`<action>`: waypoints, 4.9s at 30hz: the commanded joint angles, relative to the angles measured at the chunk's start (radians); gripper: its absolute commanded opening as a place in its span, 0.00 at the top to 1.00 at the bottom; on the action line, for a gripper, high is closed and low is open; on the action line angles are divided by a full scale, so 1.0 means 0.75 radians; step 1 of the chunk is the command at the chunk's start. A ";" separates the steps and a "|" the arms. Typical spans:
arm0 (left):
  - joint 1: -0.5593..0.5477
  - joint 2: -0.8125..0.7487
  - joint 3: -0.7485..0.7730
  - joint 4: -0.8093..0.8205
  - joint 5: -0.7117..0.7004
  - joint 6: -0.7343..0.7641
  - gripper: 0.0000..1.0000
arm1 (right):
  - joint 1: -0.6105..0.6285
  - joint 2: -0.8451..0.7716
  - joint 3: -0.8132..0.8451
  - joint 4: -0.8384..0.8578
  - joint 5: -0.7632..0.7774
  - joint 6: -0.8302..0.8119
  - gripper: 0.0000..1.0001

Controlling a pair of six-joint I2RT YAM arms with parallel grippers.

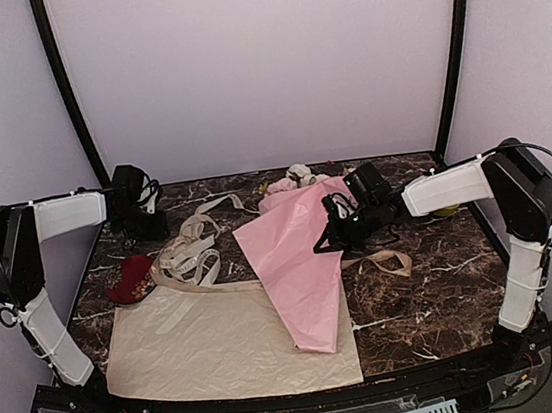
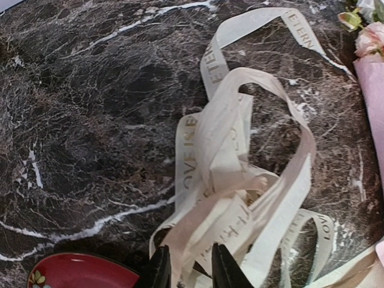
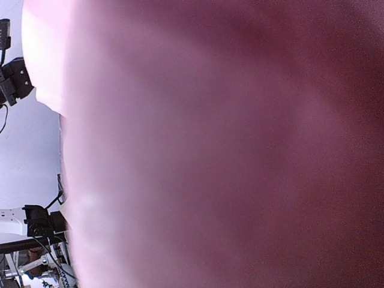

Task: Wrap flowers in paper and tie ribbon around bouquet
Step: Pick up the left side of the ribbon at the center of the board, then pick up the right side of the ribbon from the center of the board.

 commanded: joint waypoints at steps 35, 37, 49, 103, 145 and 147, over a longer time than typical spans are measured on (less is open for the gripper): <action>0.040 0.072 0.116 -0.148 -0.079 0.098 1.00 | 0.012 0.001 0.024 -0.028 -0.042 -0.066 1.00; 0.070 0.073 0.137 -0.178 -0.057 0.085 1.00 | 0.013 0.000 0.028 -0.039 -0.035 -0.072 1.00; 0.117 0.198 0.173 -0.240 0.116 0.076 0.66 | 0.012 -0.002 0.023 -0.043 -0.042 -0.081 1.00; -0.284 -0.058 0.528 0.286 0.448 -0.019 1.00 | 0.019 -0.043 -0.133 0.029 -0.085 0.006 1.00; -0.711 0.617 0.607 0.370 0.615 -0.320 1.00 | 0.025 0.054 -0.129 0.198 0.084 0.238 0.84; -0.700 0.635 0.572 0.378 0.630 -0.340 1.00 | 0.030 0.005 -0.140 0.158 0.122 0.227 0.82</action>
